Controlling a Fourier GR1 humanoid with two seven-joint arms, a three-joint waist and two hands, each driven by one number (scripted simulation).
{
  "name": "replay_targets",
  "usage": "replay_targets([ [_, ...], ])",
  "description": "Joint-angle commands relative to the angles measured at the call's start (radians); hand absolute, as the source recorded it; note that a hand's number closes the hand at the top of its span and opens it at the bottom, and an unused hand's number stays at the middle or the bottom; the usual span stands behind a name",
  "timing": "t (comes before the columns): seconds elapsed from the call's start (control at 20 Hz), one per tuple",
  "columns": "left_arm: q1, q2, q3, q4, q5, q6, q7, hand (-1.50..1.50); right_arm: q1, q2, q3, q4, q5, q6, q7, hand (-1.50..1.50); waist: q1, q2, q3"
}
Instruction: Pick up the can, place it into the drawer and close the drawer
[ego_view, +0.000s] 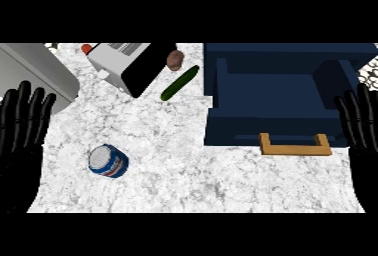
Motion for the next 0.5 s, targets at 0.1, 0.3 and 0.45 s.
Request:
replay_targets([
  [0.1, -0.036, 0.066, -0.135, -0.008, 0.261, -0.308, -0.046, -1.5, -0.026, 0.009, 0.005, -0.007, 0.001, -0.002, -0.023, -1.5, -0.035, -0.004, -0.001],
  [0.3, 0.001, 0.235, -0.274, 0.037, 0.341, -0.566, 0.05, -1.5, 0.014, 0.022, -0.001, 0.067, 0.001, -0.029, 0.079, -1.5, -0.061, 0.019, -0.001],
  [0.45, 0.063, 0.372, -0.213, 0.07, 0.465, -0.747, 0.003, -1.5, 0.033, 0.009, -0.036, 0.078, 0.002, -0.041, 0.115, -1.5, -0.025, 0.007, -0.002],
])
